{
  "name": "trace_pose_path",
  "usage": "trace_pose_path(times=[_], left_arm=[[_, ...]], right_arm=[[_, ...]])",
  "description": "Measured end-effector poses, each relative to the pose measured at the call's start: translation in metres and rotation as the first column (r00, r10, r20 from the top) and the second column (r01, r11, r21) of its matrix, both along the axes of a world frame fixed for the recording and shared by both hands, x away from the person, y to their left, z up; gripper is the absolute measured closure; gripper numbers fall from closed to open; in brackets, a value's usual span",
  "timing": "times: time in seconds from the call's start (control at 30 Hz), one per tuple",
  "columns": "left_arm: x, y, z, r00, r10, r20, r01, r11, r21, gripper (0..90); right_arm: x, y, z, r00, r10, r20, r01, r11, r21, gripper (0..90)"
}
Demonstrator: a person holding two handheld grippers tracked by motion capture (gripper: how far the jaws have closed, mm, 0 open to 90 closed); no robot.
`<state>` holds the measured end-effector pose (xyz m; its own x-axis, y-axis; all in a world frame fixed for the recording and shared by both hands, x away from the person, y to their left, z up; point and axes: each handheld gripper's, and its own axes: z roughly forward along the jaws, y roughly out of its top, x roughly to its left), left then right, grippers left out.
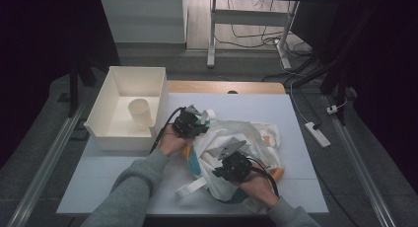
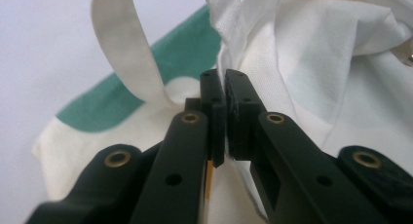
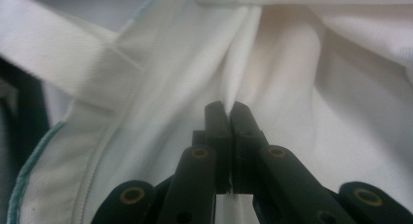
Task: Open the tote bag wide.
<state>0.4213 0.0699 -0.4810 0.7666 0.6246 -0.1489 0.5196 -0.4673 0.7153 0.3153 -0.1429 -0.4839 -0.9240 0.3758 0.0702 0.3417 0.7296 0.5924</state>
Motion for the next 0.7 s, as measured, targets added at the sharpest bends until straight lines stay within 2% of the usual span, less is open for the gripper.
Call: trace_pose_path(times=[0.07, 0.2, 0.33, 0.5, 0.6, 0.63, 0.7], left_arm=[[0.000, 0.001, 0.001, 1.0000, -0.004, -0.004, 0.004, 0.9999, -0.009, 86.2], [-0.001, 0.001, 0.000, 0.9999, -0.016, -0.008, 0.016, 0.9999, 0.002, 86.4], [-0.002, 0.000, -0.001, 0.9997, -0.024, -0.009, 0.024, 0.9997, 0.009, 86.4], [-0.003, 0.000, -0.003, 0.9995, -0.028, -0.014, 0.028, 0.9995, 0.015, 86.4], [-0.003, 0.000, -0.003, 0.9996, -0.023, -0.016, 0.023, 0.9997, 0.005, 86.4], [-0.003, 0.001, -0.003, 0.9996, -0.022, -0.018, 0.022, 0.9998, 0.000, 86.5], [-0.003, 0.001, -0.002, 0.9997, -0.017, -0.018, 0.017, 0.9999, -0.004, 86.4]], right_arm=[[-0.004, -0.001, 0.004, 0.9998, 0.015, -0.013, -0.014, 0.9997, 0.020, 88.7], [-0.012, -0.001, 0.004, 0.9974, 0.040, -0.059, -0.037, 0.9980, 0.050, 88.7], [-0.017, 0.000, 0.001, 0.9939, 0.065, -0.089, -0.061, 0.9966, 0.056, 88.9], [-0.017, 0.000, -0.007, 0.9886, 0.085, -0.124, -0.081, 0.9960, 0.037, 88.8], [-0.016, 0.000, -0.010, 0.9882, 0.091, -0.123, -0.087, 0.9954, 0.039, 88.4], [-0.016, -0.001, -0.010, 0.9884, 0.091, -0.122, -0.085, 0.9952, 0.047, 87.5], [-0.014, -0.004, -0.008, 0.9880, 0.089, -0.127, -0.081, 0.9943, 0.069, 79.6]])
